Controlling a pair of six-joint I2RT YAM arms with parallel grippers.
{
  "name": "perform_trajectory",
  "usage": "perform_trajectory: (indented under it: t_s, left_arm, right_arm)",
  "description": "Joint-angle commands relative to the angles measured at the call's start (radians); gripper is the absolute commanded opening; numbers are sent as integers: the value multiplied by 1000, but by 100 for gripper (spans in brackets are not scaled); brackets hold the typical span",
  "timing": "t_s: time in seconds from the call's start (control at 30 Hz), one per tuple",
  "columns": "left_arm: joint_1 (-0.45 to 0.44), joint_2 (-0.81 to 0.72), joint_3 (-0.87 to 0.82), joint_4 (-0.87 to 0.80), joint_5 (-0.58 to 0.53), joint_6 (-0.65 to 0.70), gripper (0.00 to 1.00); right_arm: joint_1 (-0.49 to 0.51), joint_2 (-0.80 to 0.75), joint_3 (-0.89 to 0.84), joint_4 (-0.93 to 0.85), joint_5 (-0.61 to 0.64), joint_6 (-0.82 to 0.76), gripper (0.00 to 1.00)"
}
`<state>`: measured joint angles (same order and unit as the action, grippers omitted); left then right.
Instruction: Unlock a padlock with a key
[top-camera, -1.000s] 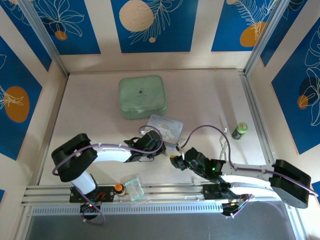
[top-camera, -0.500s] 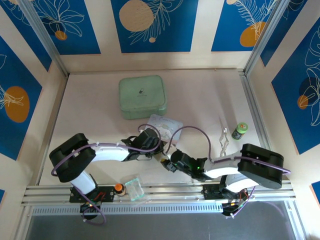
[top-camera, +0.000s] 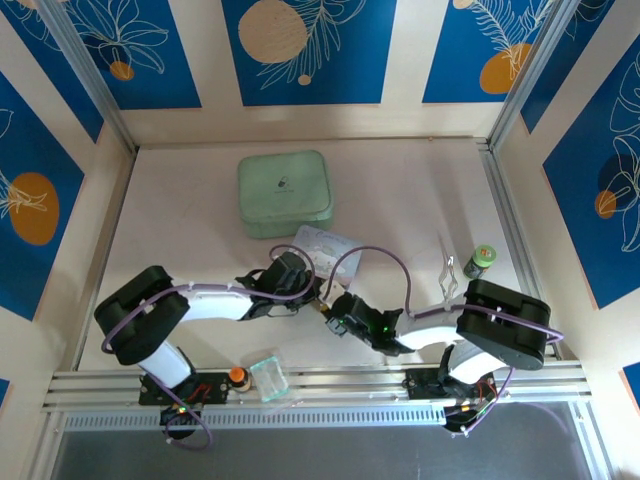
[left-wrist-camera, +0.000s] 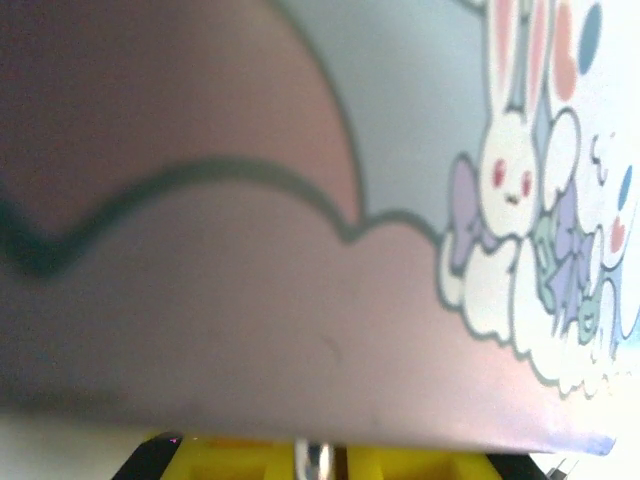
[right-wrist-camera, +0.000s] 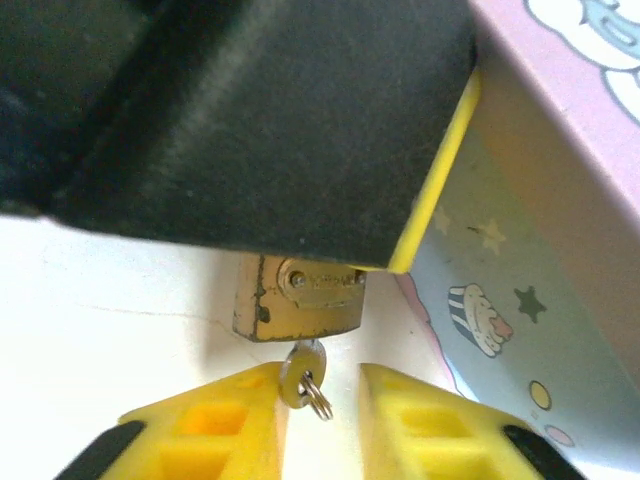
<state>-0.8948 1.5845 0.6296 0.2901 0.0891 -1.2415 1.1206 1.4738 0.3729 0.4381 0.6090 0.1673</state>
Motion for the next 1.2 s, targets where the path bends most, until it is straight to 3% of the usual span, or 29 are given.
perform_trajectory:
  t_s: [0.0, 0.2, 0.27, 0.37, 0.6, 0.73, 1.03, 1.17]
  left_arm:
    - [-7, -28, -14, -20, 88, 23, 0]
    - [22, -12, -17, 10, 152, 50, 0]
    - [21, -22, 0, -50, 130, 83, 2]
    - [21, -44, 13, -115, 96, 117, 4]
    - [20, -34, 2, -105, 89, 115, 15]
    - [19, -34, 1, -113, 71, 117, 30]
    - [14, -41, -24, -98, 78, 108, 6]
    - [13, -54, -54, -83, 80, 97, 0]
  right_arm:
    - [-60, -37, -11, 34, -103, 5, 22]
    - [-201, -94, -22, -9, -398, 60, 17]
    - [-204, -106, -22, -23, -415, 53, 17]
    - [-222, -120, -28, -29, -449, 69, 7]
    - [-254, -92, -20, -7, -568, 96, 7]
    - [-258, -74, -24, 31, -607, 118, 6]
    - [-322, -42, -45, 100, -723, 201, 6]
    - [-377, -51, -64, 123, -774, 241, 8]
